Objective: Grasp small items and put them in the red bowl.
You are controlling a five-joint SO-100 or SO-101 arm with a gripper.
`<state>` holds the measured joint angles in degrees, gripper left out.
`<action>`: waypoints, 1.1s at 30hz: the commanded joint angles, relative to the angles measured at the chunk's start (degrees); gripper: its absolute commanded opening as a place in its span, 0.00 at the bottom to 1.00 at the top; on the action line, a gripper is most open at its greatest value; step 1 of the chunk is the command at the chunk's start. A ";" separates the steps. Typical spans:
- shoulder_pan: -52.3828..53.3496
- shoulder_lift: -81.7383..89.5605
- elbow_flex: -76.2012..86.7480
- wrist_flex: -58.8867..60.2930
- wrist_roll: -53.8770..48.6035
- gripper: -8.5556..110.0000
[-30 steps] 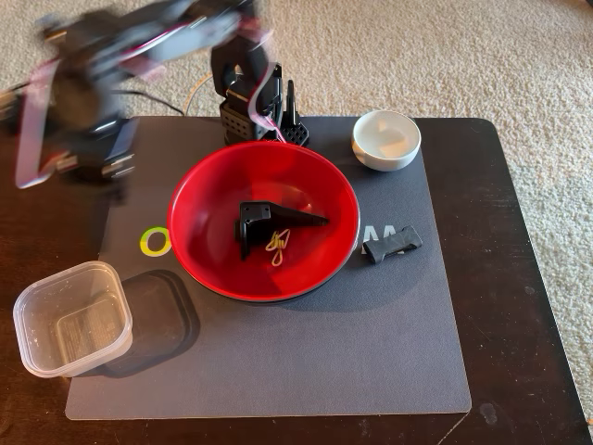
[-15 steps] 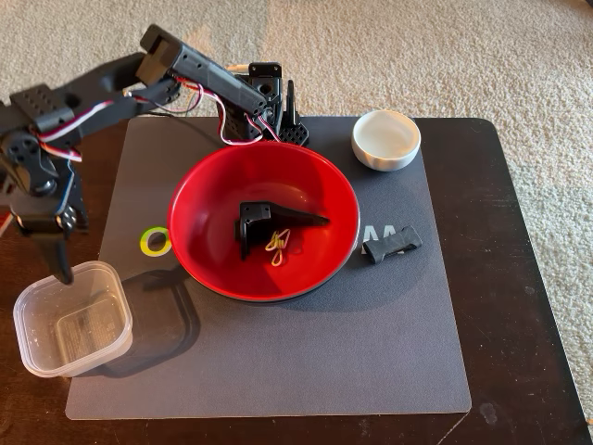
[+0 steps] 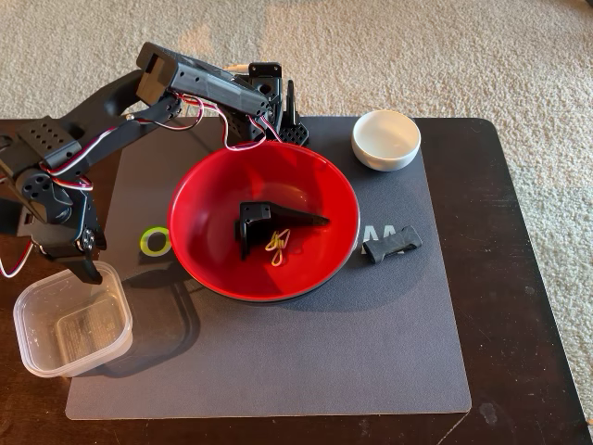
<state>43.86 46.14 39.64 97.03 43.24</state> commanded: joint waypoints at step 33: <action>-28.04 49.75 8.00 0.44 -5.19 0.07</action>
<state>25.22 84.64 39.90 98.09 37.62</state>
